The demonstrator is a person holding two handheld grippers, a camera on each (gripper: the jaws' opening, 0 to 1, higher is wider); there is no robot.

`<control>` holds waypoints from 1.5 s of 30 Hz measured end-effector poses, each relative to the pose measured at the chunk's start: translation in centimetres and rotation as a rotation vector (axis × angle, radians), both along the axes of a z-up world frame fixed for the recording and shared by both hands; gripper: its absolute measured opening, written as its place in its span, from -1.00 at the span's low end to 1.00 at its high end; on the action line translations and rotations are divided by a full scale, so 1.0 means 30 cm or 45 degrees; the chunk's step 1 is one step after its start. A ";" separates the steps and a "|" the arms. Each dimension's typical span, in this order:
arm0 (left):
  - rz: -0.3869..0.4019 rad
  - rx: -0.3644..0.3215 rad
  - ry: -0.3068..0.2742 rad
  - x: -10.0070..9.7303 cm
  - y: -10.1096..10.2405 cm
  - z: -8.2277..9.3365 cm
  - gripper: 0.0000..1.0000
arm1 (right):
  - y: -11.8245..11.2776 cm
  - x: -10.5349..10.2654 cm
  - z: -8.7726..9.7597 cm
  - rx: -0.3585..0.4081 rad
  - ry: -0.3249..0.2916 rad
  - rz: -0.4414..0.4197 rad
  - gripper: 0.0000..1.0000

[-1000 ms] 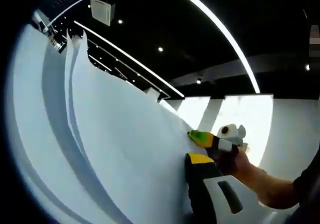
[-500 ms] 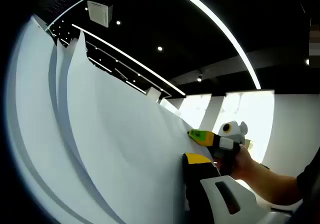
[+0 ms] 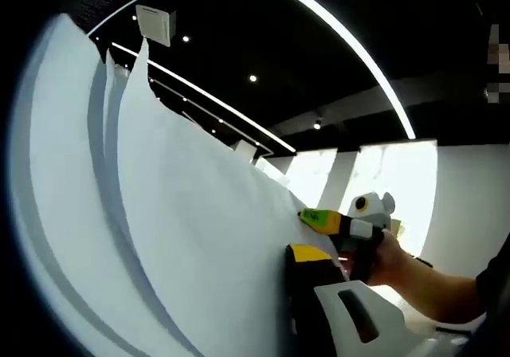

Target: Organize the stack of printing papers by aligning and flattening the scattered papers on the table

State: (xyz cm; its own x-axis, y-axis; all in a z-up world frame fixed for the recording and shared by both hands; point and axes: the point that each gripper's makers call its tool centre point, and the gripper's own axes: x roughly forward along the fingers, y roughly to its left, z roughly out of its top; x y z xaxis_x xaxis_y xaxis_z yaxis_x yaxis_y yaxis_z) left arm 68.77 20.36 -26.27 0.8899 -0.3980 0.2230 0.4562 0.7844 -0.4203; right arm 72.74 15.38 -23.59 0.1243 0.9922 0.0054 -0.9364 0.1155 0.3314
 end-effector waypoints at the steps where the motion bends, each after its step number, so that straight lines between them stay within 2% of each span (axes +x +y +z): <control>1: 0.003 0.007 -0.002 0.000 0.001 0.000 -0.69 | 0.001 -0.001 0.000 -0.001 -0.005 0.003 -0.98; 8: 0.010 0.017 -0.007 -0.005 0.001 0.001 -0.72 | 0.000 -0.004 -0.001 -0.003 -0.009 0.005 -0.97; 20: 0.010 -0.030 -0.034 -0.016 0.010 0.017 -0.84 | -0.008 0.002 -0.003 -0.014 -0.016 -0.012 -0.94; 30: 0.009 -0.017 -0.054 -0.023 0.002 0.025 -0.86 | -0.010 0.005 -0.003 -0.014 -0.010 -0.024 -0.89; 37: 0.009 -0.027 -0.051 -0.026 -0.001 0.025 -0.86 | -0.016 0.023 -0.005 -0.013 -0.012 -0.059 -0.72; 41: -0.001 -0.042 -0.045 -0.025 -0.005 0.024 -0.85 | -0.025 0.055 -0.012 -0.026 -0.036 -0.133 -0.37; 45: 0.004 -0.037 -0.046 -0.020 0.001 0.023 -0.85 | -0.027 0.049 -0.008 -0.016 -0.028 -0.125 -0.36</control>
